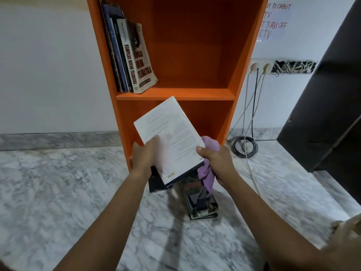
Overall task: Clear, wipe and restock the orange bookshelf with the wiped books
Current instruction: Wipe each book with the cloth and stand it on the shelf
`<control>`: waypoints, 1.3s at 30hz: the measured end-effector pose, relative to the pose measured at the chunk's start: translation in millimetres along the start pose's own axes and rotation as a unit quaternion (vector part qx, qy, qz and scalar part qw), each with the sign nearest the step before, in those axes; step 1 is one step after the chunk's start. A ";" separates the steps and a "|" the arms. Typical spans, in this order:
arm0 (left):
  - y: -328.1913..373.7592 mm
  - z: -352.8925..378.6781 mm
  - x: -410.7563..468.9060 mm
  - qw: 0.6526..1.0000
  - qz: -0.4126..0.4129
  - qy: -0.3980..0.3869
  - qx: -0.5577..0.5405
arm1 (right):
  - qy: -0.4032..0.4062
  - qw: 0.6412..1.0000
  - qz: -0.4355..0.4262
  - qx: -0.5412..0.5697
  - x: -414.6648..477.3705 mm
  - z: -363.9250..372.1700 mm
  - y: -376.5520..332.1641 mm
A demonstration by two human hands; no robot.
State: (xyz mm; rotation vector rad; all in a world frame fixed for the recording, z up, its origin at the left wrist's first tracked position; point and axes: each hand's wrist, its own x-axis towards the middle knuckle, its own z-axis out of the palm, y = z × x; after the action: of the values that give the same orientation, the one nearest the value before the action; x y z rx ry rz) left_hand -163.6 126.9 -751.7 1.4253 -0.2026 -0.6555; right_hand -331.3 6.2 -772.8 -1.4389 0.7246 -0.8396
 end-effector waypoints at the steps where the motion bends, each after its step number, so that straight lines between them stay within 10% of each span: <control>1: -0.5 5.3 -6.3 0.999 0.023 0.020 0.027 | 0.026 0.998 -0.039 -0.035 -2.8 6.1 -2.8; 5: 7.5 35.6 -23.4 0.993 -0.021 -0.101 -0.052 | 0.071 0.892 -0.297 -0.334 -18.8 26.6 -5.3; 10: -0.5 22.1 -13.5 0.982 -0.092 0.021 -0.166 | -0.053 0.807 -0.381 -0.448 -32.6 45.8 15.5; 17: 14.8 11.4 -21.5 0.971 0.012 -0.131 -0.197 | -0.145 0.913 -0.245 -0.292 -25.7 58.8 -1.5; 28: 55.2 -2.8 -41.9 0.956 0.069 -0.232 -0.164 | 0.008 0.990 -0.111 -0.082 24.7 47.5 -64.2; 39: 106.1 -43.3 -4.0 0.936 0.183 -0.215 0.210 | 0.014 0.978 -0.192 0.079 63.2 48.1 -108.6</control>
State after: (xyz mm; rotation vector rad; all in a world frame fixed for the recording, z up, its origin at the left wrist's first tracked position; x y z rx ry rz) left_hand -113.4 166.3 -656.5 1.5744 -0.9817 -0.6265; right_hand -262.9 -16.1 -659.1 -1.4451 0.3924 -1.1904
